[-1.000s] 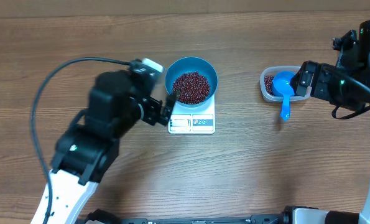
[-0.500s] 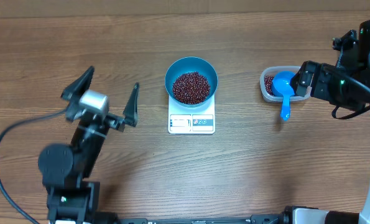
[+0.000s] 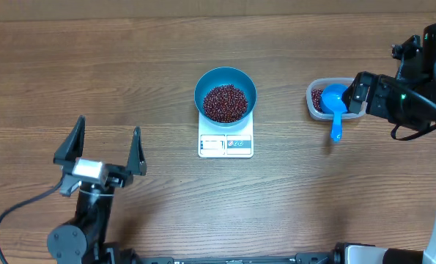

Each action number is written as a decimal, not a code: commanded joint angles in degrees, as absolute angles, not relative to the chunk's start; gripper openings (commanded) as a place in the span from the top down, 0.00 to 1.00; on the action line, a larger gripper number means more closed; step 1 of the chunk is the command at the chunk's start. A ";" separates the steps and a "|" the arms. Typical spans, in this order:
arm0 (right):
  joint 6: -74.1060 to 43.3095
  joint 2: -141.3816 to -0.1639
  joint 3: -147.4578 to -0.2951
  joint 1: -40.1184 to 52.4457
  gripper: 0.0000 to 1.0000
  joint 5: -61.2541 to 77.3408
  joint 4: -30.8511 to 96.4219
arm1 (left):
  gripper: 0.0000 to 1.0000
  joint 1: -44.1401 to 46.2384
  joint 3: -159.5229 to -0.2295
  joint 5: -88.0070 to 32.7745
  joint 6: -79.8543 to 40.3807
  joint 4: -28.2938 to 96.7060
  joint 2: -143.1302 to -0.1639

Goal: Scoop item into bowl and weigh 150g on scale

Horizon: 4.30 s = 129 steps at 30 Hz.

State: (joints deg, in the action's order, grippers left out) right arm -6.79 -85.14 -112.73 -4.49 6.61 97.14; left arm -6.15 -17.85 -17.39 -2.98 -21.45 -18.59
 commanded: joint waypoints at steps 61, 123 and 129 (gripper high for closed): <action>-5.93 -84.97 -113.54 -4.58 0.00 6.72 97.01 | 0.00 -6.83 -0.27 -11.44 -5.76 3.40 -0.21; -9.17 -11.03 -4.60 2.35 0.00 21.43 -23.51 | 0.00 -6.83 -0.27 -11.44 -5.78 3.40 -0.21; -9.41 -3.75 -0.43 2.63 0.00 14.96 -12.27 | 0.00 -6.83 -0.27 -11.44 -5.76 3.40 -0.21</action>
State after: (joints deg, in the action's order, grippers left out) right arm -9.04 -6.61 -1.04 2.15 20.10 -15.79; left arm -6.50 -0.47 -11.75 -6.90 3.27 -0.69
